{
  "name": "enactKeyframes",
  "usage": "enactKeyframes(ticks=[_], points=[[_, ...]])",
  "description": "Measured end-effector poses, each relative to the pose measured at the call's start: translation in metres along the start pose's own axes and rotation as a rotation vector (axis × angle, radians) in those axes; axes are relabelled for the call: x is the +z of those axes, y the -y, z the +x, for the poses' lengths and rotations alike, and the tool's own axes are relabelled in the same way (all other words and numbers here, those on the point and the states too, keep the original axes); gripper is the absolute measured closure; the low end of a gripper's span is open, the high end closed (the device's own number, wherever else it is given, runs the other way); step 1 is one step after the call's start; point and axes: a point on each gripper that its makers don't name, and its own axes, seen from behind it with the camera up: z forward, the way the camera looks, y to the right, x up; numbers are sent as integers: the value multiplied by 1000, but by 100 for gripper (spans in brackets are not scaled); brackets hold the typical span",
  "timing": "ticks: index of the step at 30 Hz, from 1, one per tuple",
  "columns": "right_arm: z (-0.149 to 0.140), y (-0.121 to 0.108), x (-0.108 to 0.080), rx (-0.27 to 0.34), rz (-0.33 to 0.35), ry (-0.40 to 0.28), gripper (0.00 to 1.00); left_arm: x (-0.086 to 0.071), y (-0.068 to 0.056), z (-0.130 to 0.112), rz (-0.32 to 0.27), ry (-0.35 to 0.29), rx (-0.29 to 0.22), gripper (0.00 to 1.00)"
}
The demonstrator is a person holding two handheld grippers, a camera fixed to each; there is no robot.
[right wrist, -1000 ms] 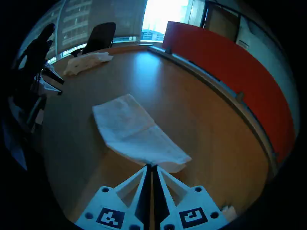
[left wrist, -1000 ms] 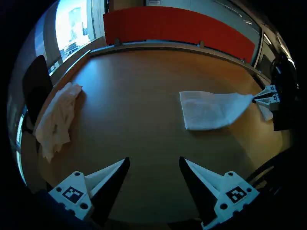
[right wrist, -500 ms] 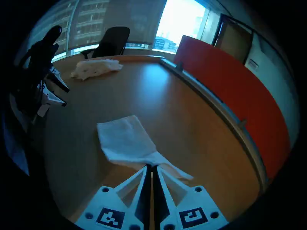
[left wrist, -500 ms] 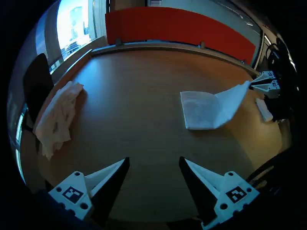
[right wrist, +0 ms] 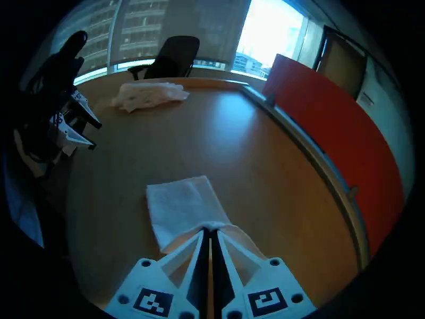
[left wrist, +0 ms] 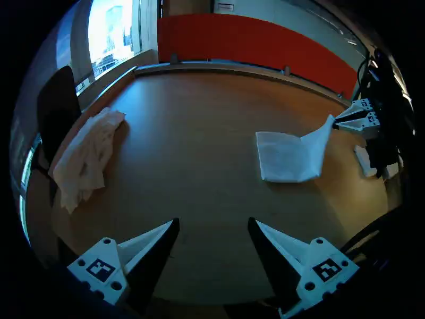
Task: Fold towel
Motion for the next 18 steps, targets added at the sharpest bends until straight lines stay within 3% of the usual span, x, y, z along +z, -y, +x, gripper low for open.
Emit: enactKeyframes(ticks=[10, 18], points=[[21, 34, 49, -51, 107, 24, 98, -11, 6, -4, 8, -15, -44, 5], [21, 67, 86, -102, 197, 62, 98, -18, 13, -15, 22, -14, -92, 5]])
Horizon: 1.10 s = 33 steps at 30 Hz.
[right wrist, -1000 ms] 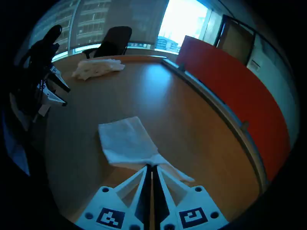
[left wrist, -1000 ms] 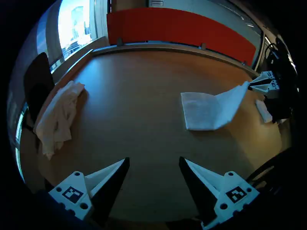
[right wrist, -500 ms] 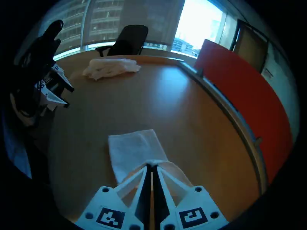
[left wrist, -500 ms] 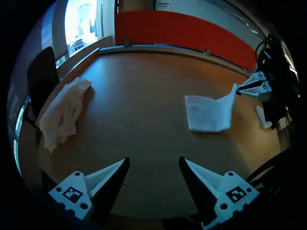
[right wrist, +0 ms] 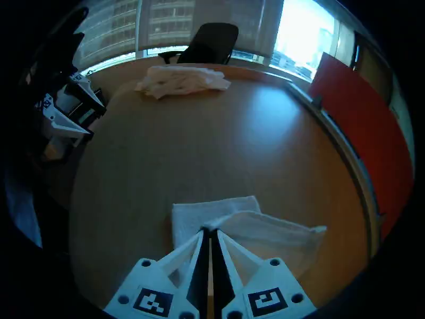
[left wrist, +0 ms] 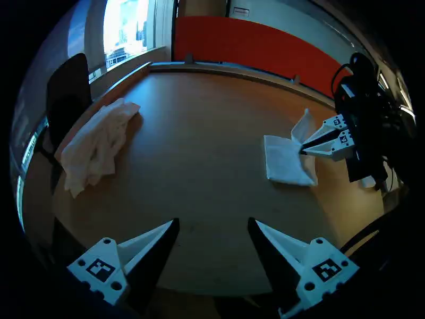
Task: Fold towel
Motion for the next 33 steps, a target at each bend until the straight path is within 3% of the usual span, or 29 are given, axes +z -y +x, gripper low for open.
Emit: enactKeyframes(ticks=[6, 14, 16, 21, 23, 33], points=[[-4, 8, 21, -2, 29, 25, 98, -1, 5, -5, 7, 5, -24, 5], [-5, 4, 24, 25, 20, 29, 92, 0, 7, -3, 5, 4, -24, 5], [-6, 3, 22, 31, 14, 27, 82, 1, 7, -2, 4, 5, -21, 5], [-9, 0, 14, 60, 5, 24, 35, 3, 6, 0, 1, 7, -13, 5], [-11, -1, 11, 73, -4, 20, 24, 4, 5, 0, 3, 8, -10, 5], [-33, 2, -3, 140, -49, 14, 24, 4, 2, 5, -2, 1, 1, 5]])
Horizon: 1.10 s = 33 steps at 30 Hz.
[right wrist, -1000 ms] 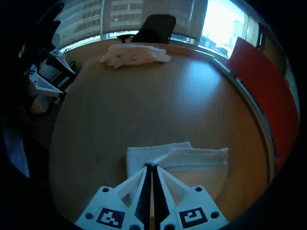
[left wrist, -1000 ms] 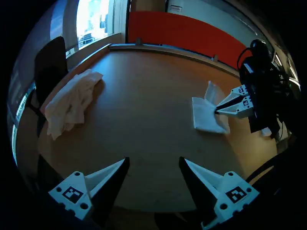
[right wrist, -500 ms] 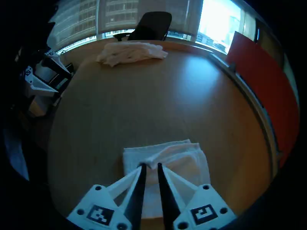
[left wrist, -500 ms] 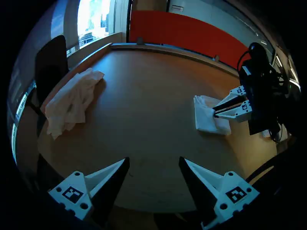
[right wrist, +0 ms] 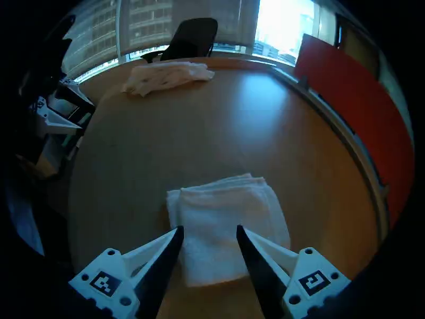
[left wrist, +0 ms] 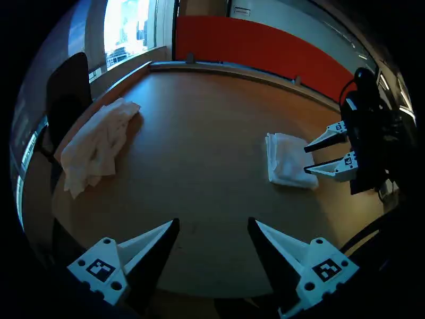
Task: Fold towel
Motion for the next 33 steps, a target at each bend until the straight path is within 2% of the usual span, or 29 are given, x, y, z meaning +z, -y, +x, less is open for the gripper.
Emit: enactKeyframes(ticks=[15, 24, 33], points=[[-38, 8, -15, 83, -37, 18, 24, 1, -7, 2, -11, -2, 23, 5], [-58, 18, -12, 114, -60, 39, 24, 0, -7, -1, -10, -1, 24, 5], [-79, 27, -5, 183, -97, 64, 28, -2, -8, -3, -14, -2, 20, 5]])
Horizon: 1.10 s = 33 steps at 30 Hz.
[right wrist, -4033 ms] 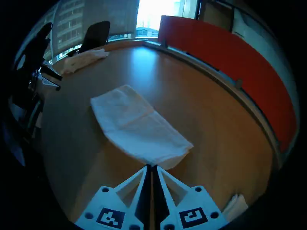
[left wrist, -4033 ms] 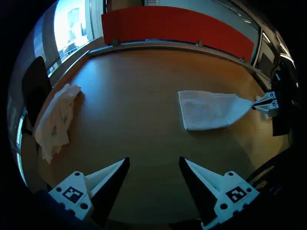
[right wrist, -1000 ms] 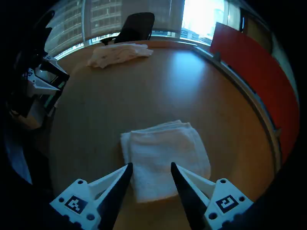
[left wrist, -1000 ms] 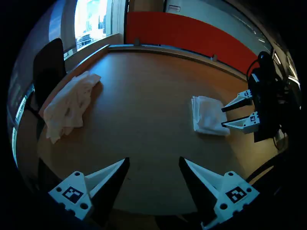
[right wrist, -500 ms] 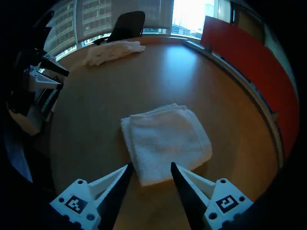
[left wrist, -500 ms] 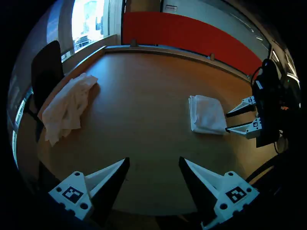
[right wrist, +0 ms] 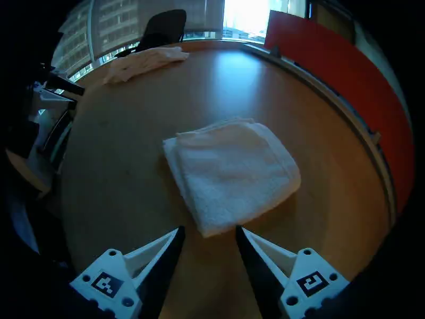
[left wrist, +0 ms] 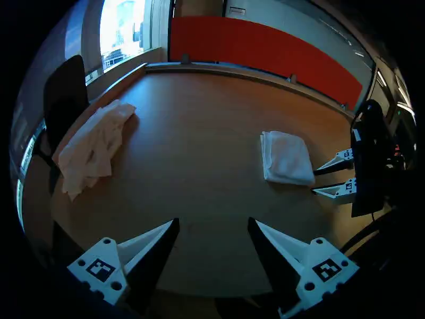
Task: Fold towel
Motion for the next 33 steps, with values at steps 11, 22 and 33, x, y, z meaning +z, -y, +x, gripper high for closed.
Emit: enactKeyframes(ticks=[11, 22, 33], points=[[1, 4, 5, 98, -14, -16, 56, -1, -1, -2, -6, 2, 2, 5], [-4, 5, 9, 129, -18, -14, 80, -1, -1, -3, -5, 3, 1, 5], [2, 1, 4, 128, -31, -35, 97, -1, -2, -4, -12, 1, 0, 5]])
